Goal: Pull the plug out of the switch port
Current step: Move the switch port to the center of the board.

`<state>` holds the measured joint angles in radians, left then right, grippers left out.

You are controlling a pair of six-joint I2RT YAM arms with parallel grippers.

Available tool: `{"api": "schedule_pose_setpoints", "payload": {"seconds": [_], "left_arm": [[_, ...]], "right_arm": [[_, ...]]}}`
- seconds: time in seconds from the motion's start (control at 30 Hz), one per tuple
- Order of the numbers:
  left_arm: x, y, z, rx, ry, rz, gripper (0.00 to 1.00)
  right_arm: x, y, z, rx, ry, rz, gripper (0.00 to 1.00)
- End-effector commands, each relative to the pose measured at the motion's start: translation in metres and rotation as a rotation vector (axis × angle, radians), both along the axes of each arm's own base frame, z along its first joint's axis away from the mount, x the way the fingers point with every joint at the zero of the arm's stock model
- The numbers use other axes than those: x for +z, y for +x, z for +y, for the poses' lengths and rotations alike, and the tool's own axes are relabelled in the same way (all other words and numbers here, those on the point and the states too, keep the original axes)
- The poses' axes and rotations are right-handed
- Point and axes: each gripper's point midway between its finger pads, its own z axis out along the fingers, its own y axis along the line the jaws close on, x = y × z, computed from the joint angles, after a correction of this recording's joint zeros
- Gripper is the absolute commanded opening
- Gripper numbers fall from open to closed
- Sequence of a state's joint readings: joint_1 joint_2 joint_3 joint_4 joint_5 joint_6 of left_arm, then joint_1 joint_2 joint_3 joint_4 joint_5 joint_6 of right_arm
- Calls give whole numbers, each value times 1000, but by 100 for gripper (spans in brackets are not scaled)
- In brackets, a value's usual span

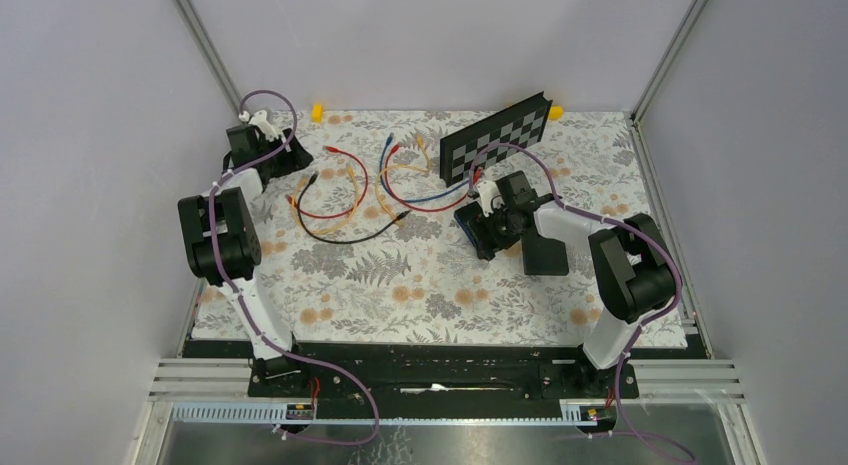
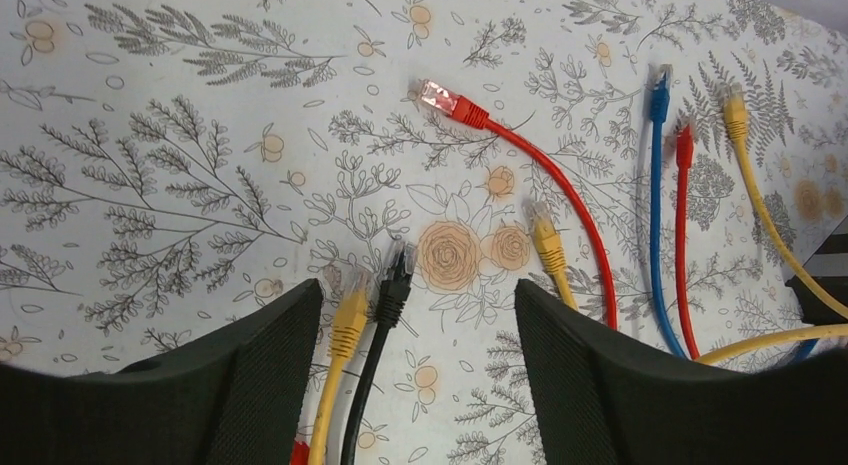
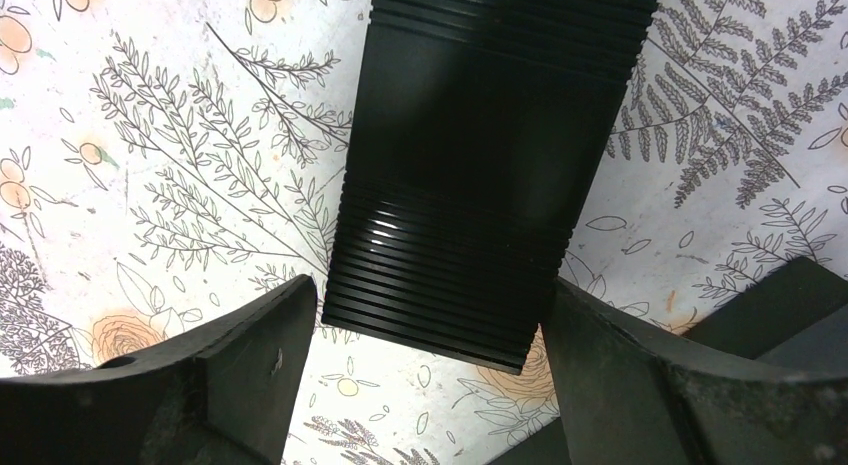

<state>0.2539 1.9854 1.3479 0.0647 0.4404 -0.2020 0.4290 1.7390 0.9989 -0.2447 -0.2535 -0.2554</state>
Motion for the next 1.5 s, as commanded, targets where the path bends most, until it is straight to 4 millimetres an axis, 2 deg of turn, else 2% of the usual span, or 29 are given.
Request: {"api": "schedule_pose_setpoints", "payload": {"seconds": [0.0,0.17,0.3,0.43,0.5,0.7,0.87,1.03,1.13,1.3,1.47], "left_arm": [[25,-6,-1,-18,43,-66,80],[30,-29,-16,-55,21,-59,86],[37,-47,-28,-85,26,-59,88],[39,-64,-35,-103,53,-71,88],[40,-73,-39,-123,71,-77,89],[42,-94,-48,-169,132,-100,89],[43,-110,-50,-187,171,-105,90],[52,-126,-55,-223,230,-171,92],[58,-133,-57,-235,261,-200,93],[57,-147,-56,-242,307,-220,96],[64,-153,-51,-223,345,-233,99]], "right_arm": [[7,3,0,19,-10,4,88],[7,-2,2,1,-1,44,90],[0,-17,-2,-12,-16,111,91],[0,-34,1,15,23,154,97],[2,-38,5,38,42,166,100],[11,-49,21,117,111,178,100],[19,-55,23,145,130,181,100],[24,-74,28,242,134,190,100],[33,-74,32,284,162,164,100],[52,-59,26,255,129,46,100],[84,-27,6,103,47,-143,100]]}}
